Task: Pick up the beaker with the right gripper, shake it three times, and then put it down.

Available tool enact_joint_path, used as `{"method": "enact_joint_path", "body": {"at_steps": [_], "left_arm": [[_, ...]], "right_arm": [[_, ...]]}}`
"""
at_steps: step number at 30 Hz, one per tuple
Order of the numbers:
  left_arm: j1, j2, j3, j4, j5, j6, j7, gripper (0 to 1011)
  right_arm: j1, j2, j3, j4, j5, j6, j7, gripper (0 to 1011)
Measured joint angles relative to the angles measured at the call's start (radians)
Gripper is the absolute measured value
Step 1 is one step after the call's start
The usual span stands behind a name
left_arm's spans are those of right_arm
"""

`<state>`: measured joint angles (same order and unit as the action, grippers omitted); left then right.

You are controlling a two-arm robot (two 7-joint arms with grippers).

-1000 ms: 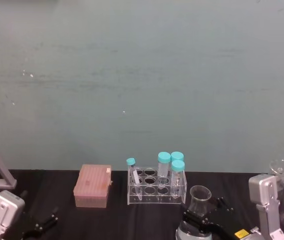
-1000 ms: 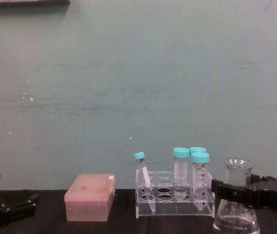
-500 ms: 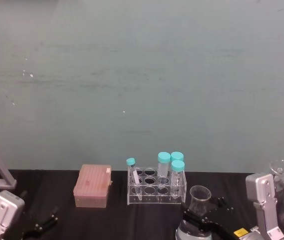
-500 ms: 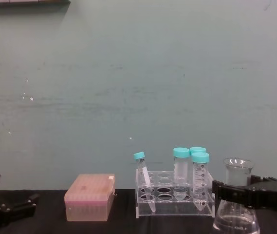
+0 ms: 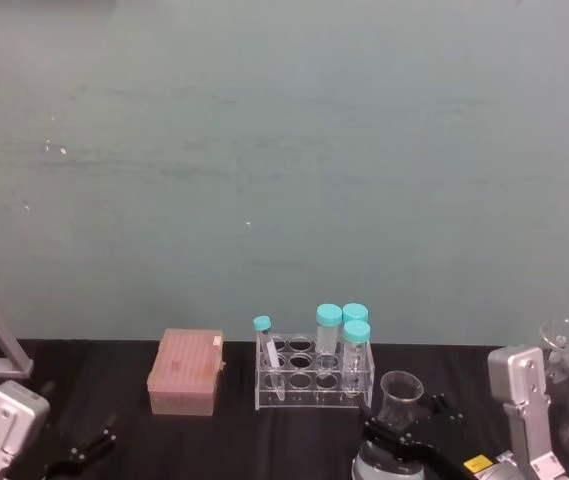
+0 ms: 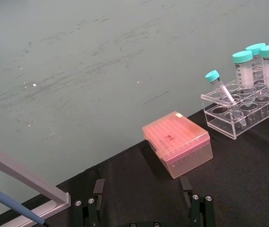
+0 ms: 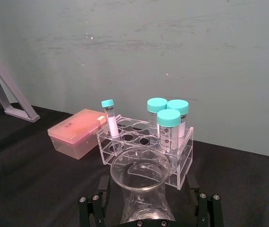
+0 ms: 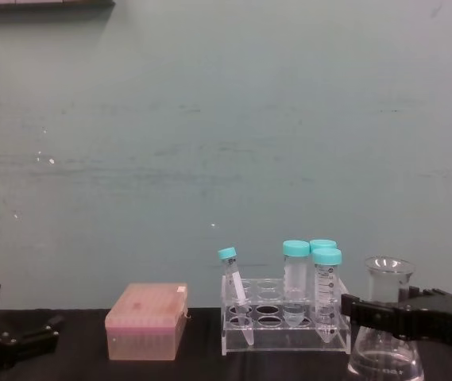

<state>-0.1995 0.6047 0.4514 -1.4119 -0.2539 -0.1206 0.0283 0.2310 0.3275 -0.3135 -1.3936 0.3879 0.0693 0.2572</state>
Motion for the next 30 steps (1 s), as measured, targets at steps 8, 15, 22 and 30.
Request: {"method": "enact_joint_path", "body": {"at_steps": [8, 15, 22, 30], "left_arm": [[0.000, 0.000, 0.000, 0.000, 0.000, 0.000, 0.000, 1000], [0.000, 0.000, 0.000, 0.000, 0.000, 0.000, 0.000, 1000], [0.000, 0.000, 0.000, 0.000, 0.000, 0.000, 0.000, 1000], [0.000, 0.000, 0.000, 0.000, 0.000, 0.000, 0.000, 1000]], "right_arm": [[0.008, -0.015, 0.005, 0.017, -0.031, -0.007, 0.011, 1002], [0.013, -0.021, 0.004, 0.023, -0.067, -0.010, 0.017, 1002], [0.015, -0.032, 0.017, 0.032, -0.088, -0.009, 0.020, 1002], [0.014, -0.041, 0.034, 0.039, -0.096, -0.003, 0.020, 1003]]}}
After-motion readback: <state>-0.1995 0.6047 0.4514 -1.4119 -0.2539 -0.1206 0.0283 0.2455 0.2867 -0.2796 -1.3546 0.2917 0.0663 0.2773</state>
